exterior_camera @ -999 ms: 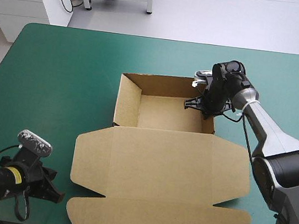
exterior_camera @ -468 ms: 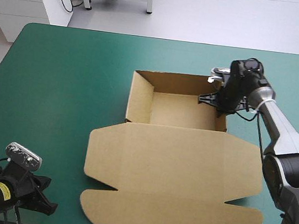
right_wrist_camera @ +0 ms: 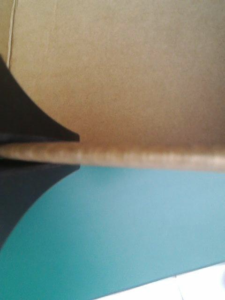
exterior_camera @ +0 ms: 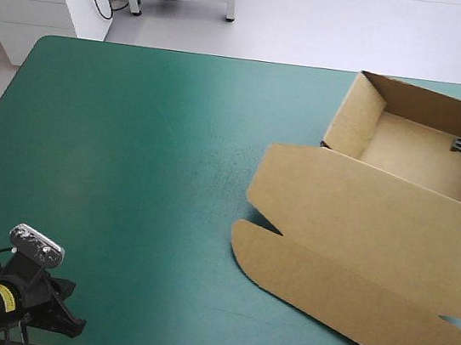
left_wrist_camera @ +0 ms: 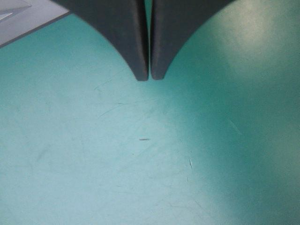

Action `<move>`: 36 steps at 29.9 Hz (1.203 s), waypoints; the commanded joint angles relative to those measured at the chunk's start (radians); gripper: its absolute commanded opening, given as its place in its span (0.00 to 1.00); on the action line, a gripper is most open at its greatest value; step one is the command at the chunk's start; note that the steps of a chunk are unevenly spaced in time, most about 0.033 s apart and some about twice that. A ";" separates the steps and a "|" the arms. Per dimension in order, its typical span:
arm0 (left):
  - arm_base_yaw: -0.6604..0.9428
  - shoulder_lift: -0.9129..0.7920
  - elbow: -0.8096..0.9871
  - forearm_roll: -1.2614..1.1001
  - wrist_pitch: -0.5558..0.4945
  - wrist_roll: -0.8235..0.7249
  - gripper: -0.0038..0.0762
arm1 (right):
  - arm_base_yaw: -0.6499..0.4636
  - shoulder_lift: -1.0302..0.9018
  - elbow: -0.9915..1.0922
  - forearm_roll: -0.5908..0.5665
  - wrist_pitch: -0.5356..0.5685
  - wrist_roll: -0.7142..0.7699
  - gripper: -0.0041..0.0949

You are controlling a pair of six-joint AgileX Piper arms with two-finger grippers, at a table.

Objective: Fold the box

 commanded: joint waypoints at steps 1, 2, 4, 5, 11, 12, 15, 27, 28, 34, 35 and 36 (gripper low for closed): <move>-0.001 0.008 -0.023 -0.009 -0.053 -0.006 0.04 | -0.117 -0.055 -0.024 0.005 0.010 -0.028 0.02; -0.001 0.008 -0.023 -0.009 -0.053 -0.006 0.04 | -0.142 -0.053 -0.024 0.005 0.010 -0.028 0.02; -0.001 0.008 -0.023 -0.011 -0.053 -0.006 0.04 | -0.195 -0.049 -0.024 0.009 0.010 -0.026 0.02; -0.001 0.008 -0.023 -0.011 -0.053 -0.006 0.04 | -0.211 -0.043 -0.024 0.009 0.010 -0.026 0.02; -0.001 0.008 -0.023 -0.011 -0.055 -0.006 0.04 | -0.272 -0.019 -0.024 0.003 0.010 -0.026 0.02; -0.001 0.008 -0.023 -0.011 -0.055 -0.006 0.04 | -0.272 -0.014 -0.024 0.005 0.010 -0.026 0.02; -0.001 0.008 -0.023 -0.011 -0.062 -0.006 0.04 | -0.272 -0.009 -0.024 0.016 0.010 -0.026 0.02; -0.001 0.008 -0.023 -0.011 -0.062 -0.021 0.04 | -0.272 -0.009 -0.024 0.009 0.010 -0.026 0.37; -0.001 0.008 -0.023 -0.011 -0.062 -0.021 0.04 | -0.272 -0.009 -0.024 0.009 0.010 -0.026 0.40; -0.001 0.008 -0.023 -0.011 -0.062 -0.021 0.04 | -0.272 -0.022 -0.024 0.028 0.010 -0.026 0.42; -0.001 0.008 -0.023 -0.011 -0.061 -0.021 0.04 | -0.272 -0.028 -0.024 0.028 0.010 -0.026 0.42; -0.001 0.008 -0.023 -0.011 -0.059 -0.021 0.04 | -0.272 -0.034 -0.024 0.028 0.010 -0.026 0.42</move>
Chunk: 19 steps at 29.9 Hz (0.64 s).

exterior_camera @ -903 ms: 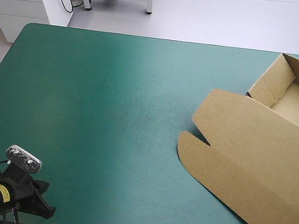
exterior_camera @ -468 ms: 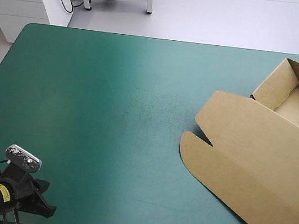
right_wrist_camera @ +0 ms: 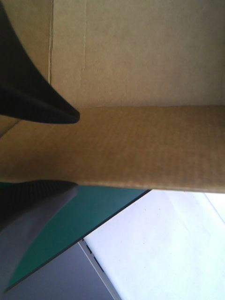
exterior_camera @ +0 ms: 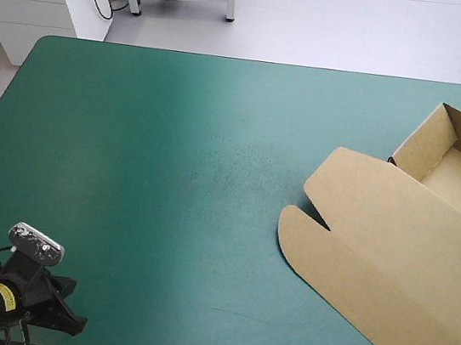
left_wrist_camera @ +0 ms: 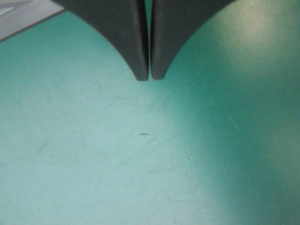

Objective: Fold the box

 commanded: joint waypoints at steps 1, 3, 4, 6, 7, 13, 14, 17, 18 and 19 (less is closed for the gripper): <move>-0.001 0.008 -0.023 -0.011 -0.041 -0.010 0.04 | -0.005 -0.087 -0.027 0.012 0.006 -0.005 0.42; -0.001 0.008 -0.023 -0.011 -0.033 -0.010 0.04 | -0.005 -0.113 -0.027 0.016 0.006 -0.005 0.42; -0.001 0.008 -0.023 -0.011 -0.029 -0.010 0.04 | -0.005 -0.129 -0.027 0.020 0.006 -0.005 0.42; -0.001 0.008 -0.023 -0.011 -0.021 -0.010 0.04 | -0.005 -0.163 -0.025 0.049 0.008 -0.005 0.42; -0.001 0.008 -0.023 -0.011 -0.021 -0.010 0.04 | -0.005 -0.185 -0.015 0.082 0.008 -0.005 0.42; -0.001 0.008 -0.023 -0.011 -0.011 -0.010 0.04 | 0.024 -0.357 0.144 0.196 0.008 -0.066 0.29; -0.001 0.008 -0.023 -0.011 -0.005 -0.010 0.04 | 0.039 -0.392 0.179 0.191 0.006 -0.066 0.25; -0.001 0.006 -0.023 -0.011 0.007 -0.002 0.04 | 0.094 -0.491 0.268 0.187 0.006 -0.086 0.10; -0.001 0.006 -0.023 -0.011 0.005 -0.002 0.04 | 0.114 -0.520 0.290 0.184 0.006 -0.093 0.06; -0.001 0.004 -0.023 -0.011 0.005 -0.002 0.04 | 0.142 -0.557 0.315 0.175 0.006 -0.096 0.02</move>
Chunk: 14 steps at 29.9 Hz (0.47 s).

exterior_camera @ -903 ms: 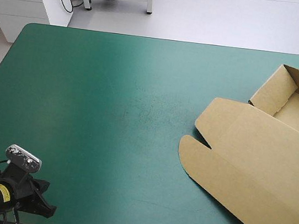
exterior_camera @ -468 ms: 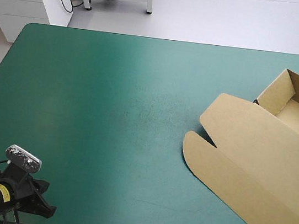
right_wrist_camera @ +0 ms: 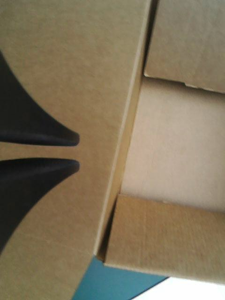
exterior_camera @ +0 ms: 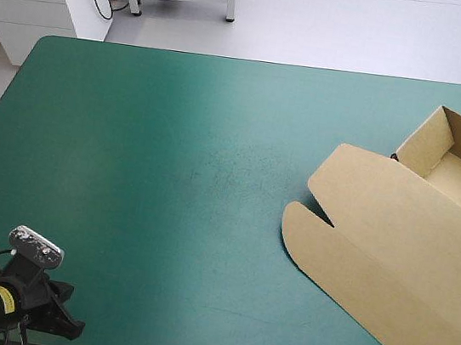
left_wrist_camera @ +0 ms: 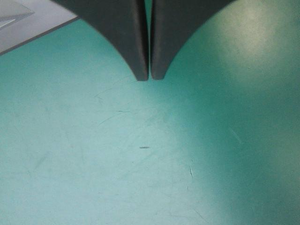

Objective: Fold the box

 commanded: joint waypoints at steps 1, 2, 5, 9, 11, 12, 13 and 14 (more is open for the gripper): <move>-0.001 0.000 -0.023 -0.011 -0.034 -0.002 0.04 | 0.081 -0.153 0.058 -0.011 0.001 -0.025 0.03; -0.001 -0.004 -0.023 -0.011 -0.034 -0.002 0.04 | 0.110 -0.184 0.076 -0.028 -0.001 -0.025 0.03; -0.001 -0.026 -0.023 -0.011 -0.034 -0.002 0.04 | 0.241 -0.297 0.134 -0.082 -0.001 -0.025 0.03; -0.001 -0.087 -0.007 -0.011 -0.036 -0.016 0.04 | 0.398 -0.444 0.210 -0.093 -0.001 -0.025 0.03; -0.001 -0.125 0.015 -0.011 -0.042 -0.051 0.04 | 0.440 -0.513 0.252 -0.084 -0.001 -0.016 0.03; -0.001 -0.147 0.028 -0.011 -0.051 -0.064 0.04 | 0.455 -0.558 0.283 -0.084 -0.001 -0.010 0.03; -0.001 -0.165 0.035 -0.011 -0.065 -0.074 0.04 | 0.459 -0.587 0.304 -0.084 -0.001 -0.010 0.03; -0.001 -0.187 0.042 -0.011 -0.080 -0.083 0.04 | 0.459 -0.622 0.332 -0.084 -0.001 -0.012 0.03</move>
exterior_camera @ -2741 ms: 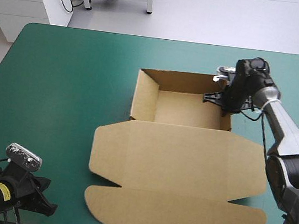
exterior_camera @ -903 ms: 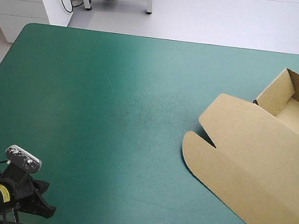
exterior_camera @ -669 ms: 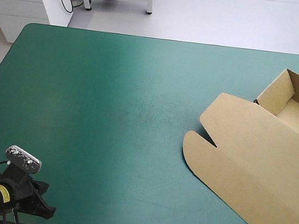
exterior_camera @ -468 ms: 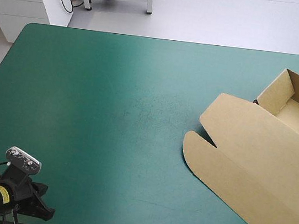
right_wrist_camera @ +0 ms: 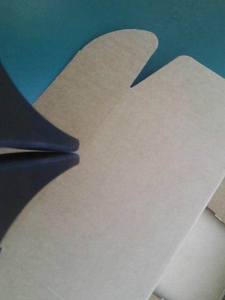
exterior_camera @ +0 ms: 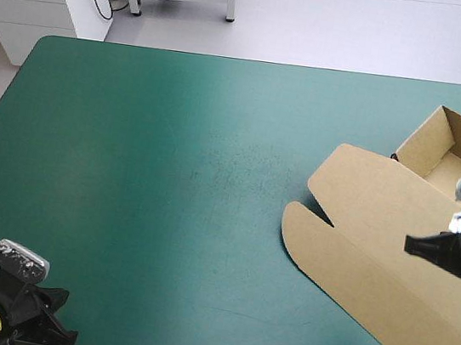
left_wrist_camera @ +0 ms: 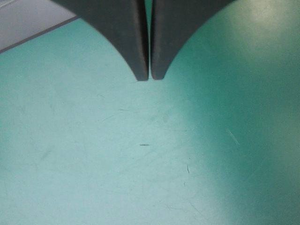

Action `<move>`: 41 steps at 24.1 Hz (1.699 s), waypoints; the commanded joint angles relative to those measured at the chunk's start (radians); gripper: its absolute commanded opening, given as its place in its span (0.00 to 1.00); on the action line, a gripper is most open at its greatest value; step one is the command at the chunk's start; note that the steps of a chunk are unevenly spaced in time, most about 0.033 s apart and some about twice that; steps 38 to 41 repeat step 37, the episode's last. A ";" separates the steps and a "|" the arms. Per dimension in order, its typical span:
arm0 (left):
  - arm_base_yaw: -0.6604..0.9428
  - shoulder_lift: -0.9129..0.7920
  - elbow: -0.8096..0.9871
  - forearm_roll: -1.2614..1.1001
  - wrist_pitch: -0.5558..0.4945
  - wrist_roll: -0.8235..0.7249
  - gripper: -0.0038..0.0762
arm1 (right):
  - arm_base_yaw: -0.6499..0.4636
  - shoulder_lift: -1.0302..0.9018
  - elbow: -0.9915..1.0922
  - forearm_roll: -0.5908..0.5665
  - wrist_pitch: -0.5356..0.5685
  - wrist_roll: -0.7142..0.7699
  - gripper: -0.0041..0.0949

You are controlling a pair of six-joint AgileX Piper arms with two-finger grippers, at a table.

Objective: Fold the box

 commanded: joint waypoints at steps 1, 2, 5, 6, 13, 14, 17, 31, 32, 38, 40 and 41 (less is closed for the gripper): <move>-0.001 -0.052 -0.006 -0.011 -0.085 -0.036 0.04 | 0.016 -0.118 0.069 -0.009 -0.006 -0.012 0.03; -0.001 -0.071 -0.004 -0.011 -0.088 -0.038 0.04 | 0.016 -0.151 0.099 -0.009 -0.011 -0.024 0.03; -0.001 -0.110 -0.004 -0.011 -0.078 -0.038 0.04 | 0.016 -0.239 0.186 -0.003 -0.049 -0.041 0.03; -0.001 -0.120 -0.004 -0.011 -0.078 -0.038 0.04 | 0.016 -0.268 0.217 0.005 -0.066 -0.059 0.03; -0.001 -0.136 -0.004 -0.011 -0.080 -0.036 0.04 | 0.016 -0.435 0.418 0.117 -0.136 -0.203 0.03; -0.001 -0.136 -0.004 -0.011 -0.080 -0.036 0.04 | 0.016 -0.453 0.442 0.126 -0.155 -0.207 0.03; -0.001 -0.136 -0.004 -0.011 -0.080 -0.034 0.04 | 0.016 -0.512 0.525 0.133 -0.250 -0.203 0.03; -0.001 -0.136 -0.004 -0.011 -0.080 -0.034 0.04 | 0.016 -0.560 0.654 0.119 -0.289 -0.237 0.03; -0.001 -0.136 -0.004 -0.011 -0.080 -0.034 0.04 | 0.016 -0.560 0.654 0.119 -0.289 -0.237 0.03; -0.001 -0.136 -0.004 -0.011 -0.080 -0.034 0.04 | 0.016 -0.560 0.654 0.119 -0.289 -0.237 0.03; -0.001 -0.136 -0.004 -0.011 -0.080 -0.034 0.04 | 0.016 -0.560 0.654 0.119 -0.289 -0.237 0.03; -0.001 -0.136 -0.004 -0.011 -0.080 -0.034 0.04 | 0.016 -0.560 0.654 0.119 -0.289 -0.237 0.03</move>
